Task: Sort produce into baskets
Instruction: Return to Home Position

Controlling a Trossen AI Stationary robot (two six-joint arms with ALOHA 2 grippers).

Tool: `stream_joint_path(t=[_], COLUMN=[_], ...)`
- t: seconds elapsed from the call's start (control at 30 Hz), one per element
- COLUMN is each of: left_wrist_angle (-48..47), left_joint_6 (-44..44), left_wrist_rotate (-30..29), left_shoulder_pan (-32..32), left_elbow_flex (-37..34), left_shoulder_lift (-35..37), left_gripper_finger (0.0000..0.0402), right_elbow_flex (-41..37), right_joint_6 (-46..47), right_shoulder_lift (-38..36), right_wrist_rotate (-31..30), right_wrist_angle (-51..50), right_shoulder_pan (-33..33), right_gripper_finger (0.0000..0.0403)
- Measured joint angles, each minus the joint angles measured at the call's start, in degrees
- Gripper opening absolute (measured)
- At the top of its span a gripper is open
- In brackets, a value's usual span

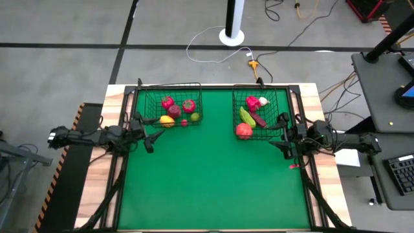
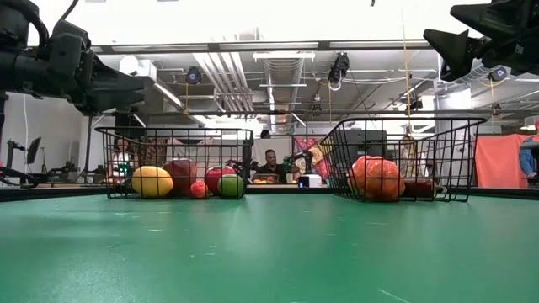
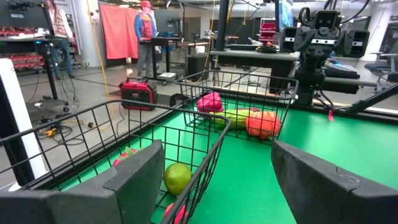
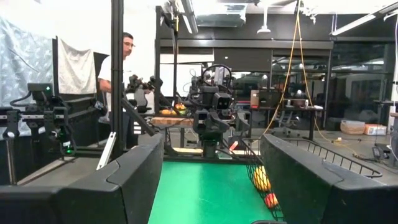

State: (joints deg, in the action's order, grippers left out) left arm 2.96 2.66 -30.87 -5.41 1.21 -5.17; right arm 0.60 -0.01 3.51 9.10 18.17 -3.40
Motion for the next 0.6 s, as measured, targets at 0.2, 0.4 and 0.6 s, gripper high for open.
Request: stream_joint_path(t=[0.2,0.4,0.6], left_wrist_angle=[0.0,0.0,0.0], left_joint_6=[0.0,0.0,0.0], left_wrist_rotate=[0.0,0.0,0.0], left_shoulder_pan=[0.0,0.0,0.0], left_elbow_flex=[0.0,0.0,0.0], left_shoulder_lift=[0.0,0.0,0.0], left_gripper_finger=[0.0277,0.0277,0.0277], right_elbow_flex=[0.0,0.0,0.0], right_joint_6=[0.0,0.0,0.0], right_shoulder_lift=[0.0,0.0,0.0], right_wrist_rotate=[0.0,0.0,0.0], right_wrist_angle=[0.0,0.0,0.0], right_shoulder_pan=[0.0,0.0,0.0], right_gripper_finger=[0.0254,0.0262,0.0267])
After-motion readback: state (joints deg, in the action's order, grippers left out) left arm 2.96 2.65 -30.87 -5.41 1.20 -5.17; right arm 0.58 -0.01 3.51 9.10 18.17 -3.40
